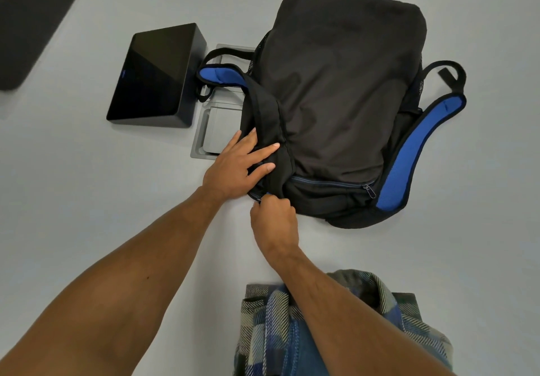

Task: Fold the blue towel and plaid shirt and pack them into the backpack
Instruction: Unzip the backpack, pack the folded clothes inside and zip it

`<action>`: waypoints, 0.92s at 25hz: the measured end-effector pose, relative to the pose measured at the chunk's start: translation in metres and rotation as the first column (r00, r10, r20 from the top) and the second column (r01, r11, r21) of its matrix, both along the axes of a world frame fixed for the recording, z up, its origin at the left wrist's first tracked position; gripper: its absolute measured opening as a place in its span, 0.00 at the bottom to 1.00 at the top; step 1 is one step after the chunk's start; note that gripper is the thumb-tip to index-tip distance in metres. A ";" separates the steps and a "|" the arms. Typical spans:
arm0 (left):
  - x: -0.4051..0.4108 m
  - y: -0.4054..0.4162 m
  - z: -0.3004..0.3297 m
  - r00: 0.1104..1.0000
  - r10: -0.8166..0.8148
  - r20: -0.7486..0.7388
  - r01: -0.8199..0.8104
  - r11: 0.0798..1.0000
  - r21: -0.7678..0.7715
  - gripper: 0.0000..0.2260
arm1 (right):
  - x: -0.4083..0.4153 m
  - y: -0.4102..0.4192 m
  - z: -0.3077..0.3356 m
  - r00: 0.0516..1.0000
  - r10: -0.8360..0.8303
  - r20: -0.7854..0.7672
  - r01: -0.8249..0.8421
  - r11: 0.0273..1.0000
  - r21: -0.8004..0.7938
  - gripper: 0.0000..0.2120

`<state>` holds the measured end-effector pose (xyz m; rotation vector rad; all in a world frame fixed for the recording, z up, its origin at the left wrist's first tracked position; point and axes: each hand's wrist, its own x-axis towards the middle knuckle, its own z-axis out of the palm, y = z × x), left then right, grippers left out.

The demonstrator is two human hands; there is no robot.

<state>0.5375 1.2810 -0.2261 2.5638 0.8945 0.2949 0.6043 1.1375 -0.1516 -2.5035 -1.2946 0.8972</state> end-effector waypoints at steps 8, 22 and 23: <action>-0.001 0.001 -0.003 1.000 0.024 -0.009 -0.024 1.000 -0.010 0.25 | 0.002 -0.013 -0.003 0.998 -0.066 0.010 0.065 0.994 0.084 0.13; 0.001 -0.002 0.004 1.000 -0.008 0.024 0.007 1.000 0.026 0.24 | 0.009 -0.006 0.003 0.995 0.056 0.079 -0.058 0.998 0.023 0.09; 0.001 -0.001 0.004 1.000 -0.010 0.021 0.009 1.000 0.029 0.25 | 0.010 -0.007 0.003 0.995 0.052 0.084 -0.054 0.998 0.020 0.09</action>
